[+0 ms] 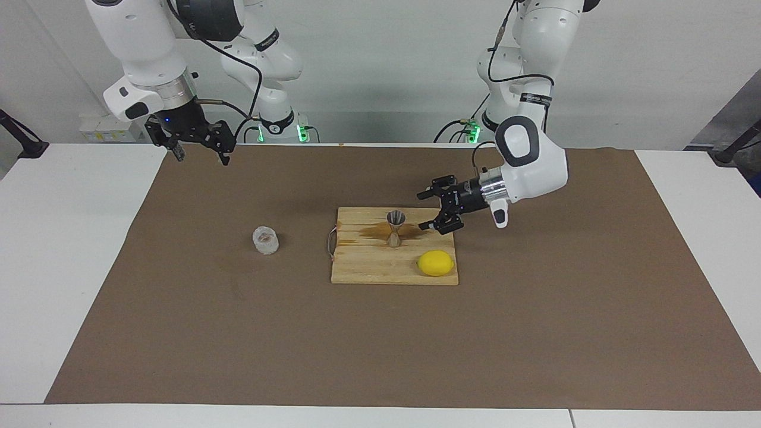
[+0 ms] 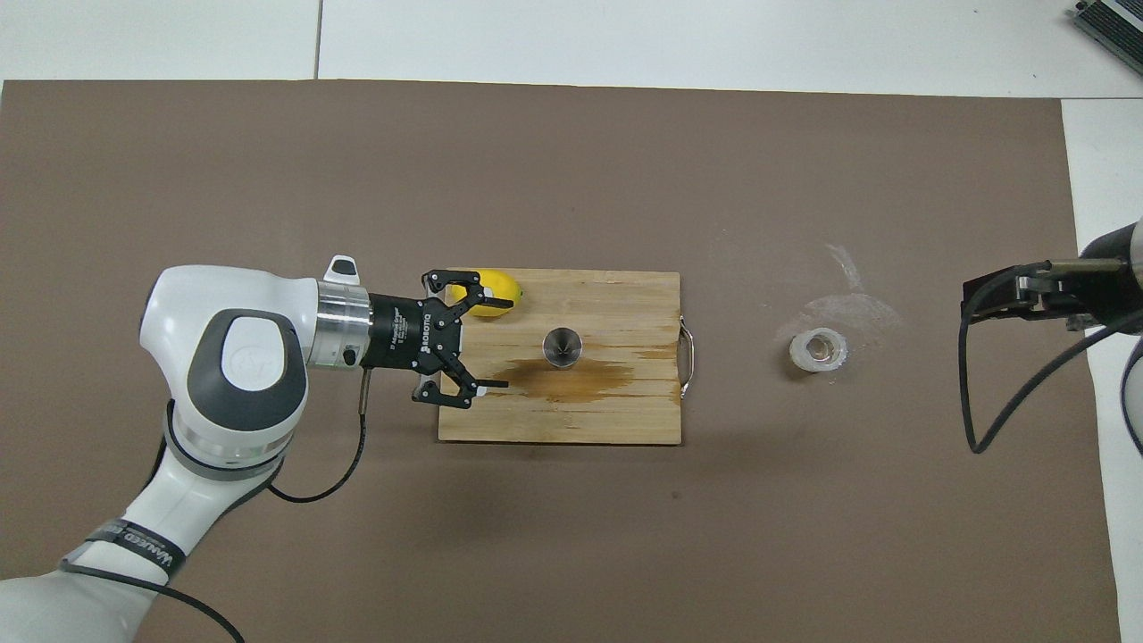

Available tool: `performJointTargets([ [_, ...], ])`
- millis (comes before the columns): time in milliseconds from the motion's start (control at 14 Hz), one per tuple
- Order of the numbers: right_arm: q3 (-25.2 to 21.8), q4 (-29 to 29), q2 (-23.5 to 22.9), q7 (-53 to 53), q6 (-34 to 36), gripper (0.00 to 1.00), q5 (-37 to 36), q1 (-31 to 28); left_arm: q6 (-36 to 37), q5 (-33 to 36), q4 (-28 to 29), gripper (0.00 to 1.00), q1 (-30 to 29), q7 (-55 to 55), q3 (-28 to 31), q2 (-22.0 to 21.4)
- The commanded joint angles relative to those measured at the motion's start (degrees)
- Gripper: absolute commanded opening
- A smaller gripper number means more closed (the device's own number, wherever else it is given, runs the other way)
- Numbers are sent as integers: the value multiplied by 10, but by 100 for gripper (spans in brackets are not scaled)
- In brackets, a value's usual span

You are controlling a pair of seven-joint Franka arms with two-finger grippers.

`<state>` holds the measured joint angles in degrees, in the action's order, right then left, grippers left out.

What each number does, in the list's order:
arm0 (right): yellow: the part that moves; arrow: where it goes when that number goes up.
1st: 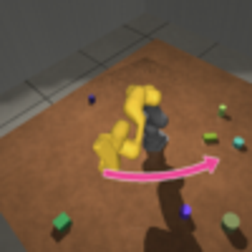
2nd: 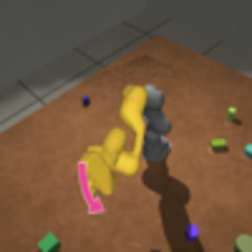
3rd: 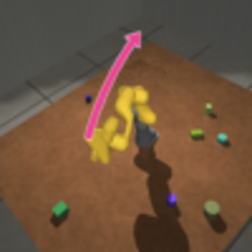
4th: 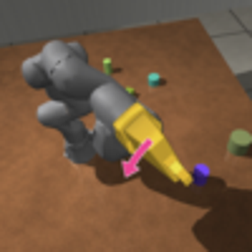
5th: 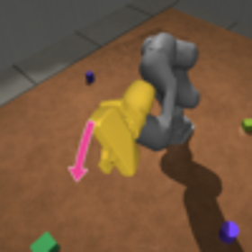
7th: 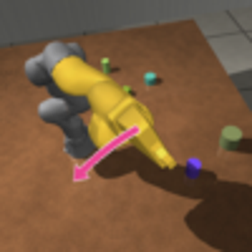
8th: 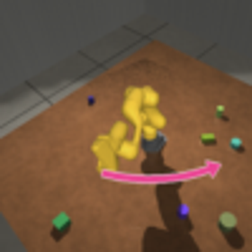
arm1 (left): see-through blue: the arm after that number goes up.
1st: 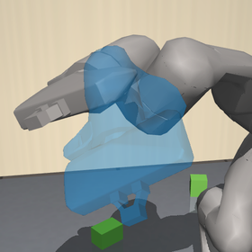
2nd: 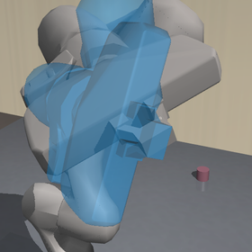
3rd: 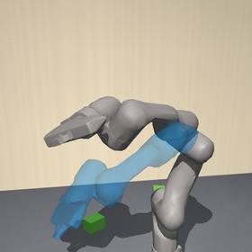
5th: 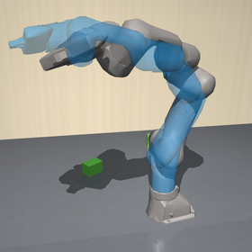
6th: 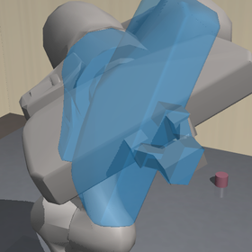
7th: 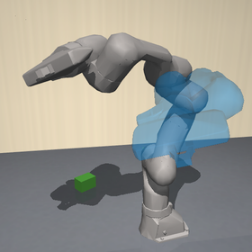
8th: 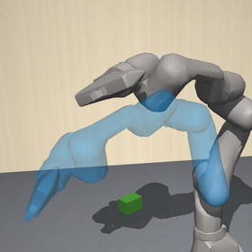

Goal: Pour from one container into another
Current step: 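Raise the open left gripper away from the metal cup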

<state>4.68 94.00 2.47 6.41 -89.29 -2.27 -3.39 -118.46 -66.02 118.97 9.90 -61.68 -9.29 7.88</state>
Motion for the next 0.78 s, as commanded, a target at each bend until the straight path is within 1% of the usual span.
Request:
performJointTargets([
  [0, 4, 8, 10, -16, 3, 100, 13, -10, 59, 112, -49, 100, -38, -53, -3, -1],
  [143, 4, 8, 10, -16, 3, 100, 12, -10, 105, 197, -93, 100, -56, -83, -3, 5],
  [428, 4, 8, 10, -16, 3, 100, 12, -10, 176, 329, -165, 100, -77, -84, -3, 8],
  [713, 4, 8, 10, -16, 3, 100, 13, -10, 203, 425, -225, 100, -88, -71, -3, 19],
])
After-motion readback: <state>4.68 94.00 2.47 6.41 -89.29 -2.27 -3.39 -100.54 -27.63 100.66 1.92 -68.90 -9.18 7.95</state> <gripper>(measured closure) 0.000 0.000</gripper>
